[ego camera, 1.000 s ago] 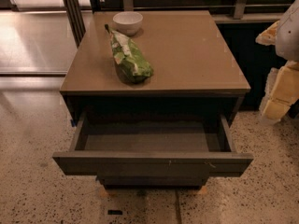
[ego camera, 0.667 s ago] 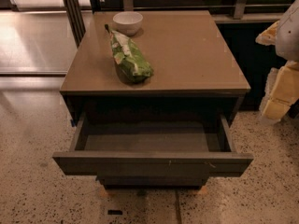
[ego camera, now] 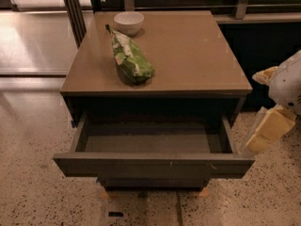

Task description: Close top drawer

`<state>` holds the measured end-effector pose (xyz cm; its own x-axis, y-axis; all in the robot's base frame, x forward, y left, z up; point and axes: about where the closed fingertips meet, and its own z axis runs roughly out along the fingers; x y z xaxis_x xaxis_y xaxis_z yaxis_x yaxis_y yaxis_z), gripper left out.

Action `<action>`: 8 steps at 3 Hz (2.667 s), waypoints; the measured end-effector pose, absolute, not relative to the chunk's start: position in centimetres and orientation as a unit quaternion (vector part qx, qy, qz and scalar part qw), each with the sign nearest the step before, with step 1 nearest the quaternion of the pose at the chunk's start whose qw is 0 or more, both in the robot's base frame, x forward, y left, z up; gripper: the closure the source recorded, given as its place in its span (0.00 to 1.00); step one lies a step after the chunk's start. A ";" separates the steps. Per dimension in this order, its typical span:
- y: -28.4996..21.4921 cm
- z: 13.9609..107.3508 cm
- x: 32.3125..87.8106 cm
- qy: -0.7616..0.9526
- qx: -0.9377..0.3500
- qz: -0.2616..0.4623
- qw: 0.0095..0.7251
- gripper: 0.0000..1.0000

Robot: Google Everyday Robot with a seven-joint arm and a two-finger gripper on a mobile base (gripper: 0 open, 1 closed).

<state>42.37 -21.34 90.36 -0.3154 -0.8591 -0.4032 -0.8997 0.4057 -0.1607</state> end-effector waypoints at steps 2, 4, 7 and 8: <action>-18.5 80.6 40.3 0.842 -0.438 0.169 0.265 0.40; -18.5 80.8 40.4 0.841 -0.441 0.166 0.265 0.86; -16.4 65.9 36.3 0.859 -0.317 0.279 0.288 1.00; -15.8 62.0 37.4 0.862 -0.313 0.279 0.286 1.00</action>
Offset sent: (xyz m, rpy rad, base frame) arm -0.0146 0.0133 -0.0626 0.1760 0.0577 -0.0786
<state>37.35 -15.84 61.98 -0.6400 -0.3800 -0.6679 -0.6992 0.6484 0.3011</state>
